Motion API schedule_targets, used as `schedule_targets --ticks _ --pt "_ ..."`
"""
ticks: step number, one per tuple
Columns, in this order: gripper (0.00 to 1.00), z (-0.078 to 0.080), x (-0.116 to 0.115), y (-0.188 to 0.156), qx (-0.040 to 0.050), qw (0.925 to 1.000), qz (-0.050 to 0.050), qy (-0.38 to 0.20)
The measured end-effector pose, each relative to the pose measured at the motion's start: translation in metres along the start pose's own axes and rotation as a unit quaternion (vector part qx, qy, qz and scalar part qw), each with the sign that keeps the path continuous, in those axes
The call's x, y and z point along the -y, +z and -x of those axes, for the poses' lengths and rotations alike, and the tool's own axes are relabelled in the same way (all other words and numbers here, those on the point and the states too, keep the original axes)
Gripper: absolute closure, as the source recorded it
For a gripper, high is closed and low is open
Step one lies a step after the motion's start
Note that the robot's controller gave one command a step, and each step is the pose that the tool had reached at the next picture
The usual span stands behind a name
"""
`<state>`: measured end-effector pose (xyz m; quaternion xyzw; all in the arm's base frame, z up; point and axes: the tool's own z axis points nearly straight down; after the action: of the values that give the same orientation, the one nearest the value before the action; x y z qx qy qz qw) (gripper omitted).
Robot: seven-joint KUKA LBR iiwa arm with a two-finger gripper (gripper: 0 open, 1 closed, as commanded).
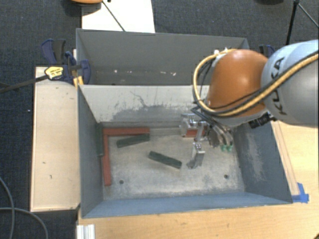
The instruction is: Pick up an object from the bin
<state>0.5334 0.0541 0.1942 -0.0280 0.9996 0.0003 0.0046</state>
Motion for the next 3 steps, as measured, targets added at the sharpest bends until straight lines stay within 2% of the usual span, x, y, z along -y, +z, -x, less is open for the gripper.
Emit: schedule_targets --ticks 1,2,3 --pt "0.00 0.004 -0.017 0.053 -0.0010 0.9999 0.000 -0.015" --pt "1.00 -0.004 -0.010 0.124 -0.0040 0.9989 0.000 -0.046" --pt "1.00 -0.004 -0.010 0.124 -0.0040 0.9989 0.000 -0.046"
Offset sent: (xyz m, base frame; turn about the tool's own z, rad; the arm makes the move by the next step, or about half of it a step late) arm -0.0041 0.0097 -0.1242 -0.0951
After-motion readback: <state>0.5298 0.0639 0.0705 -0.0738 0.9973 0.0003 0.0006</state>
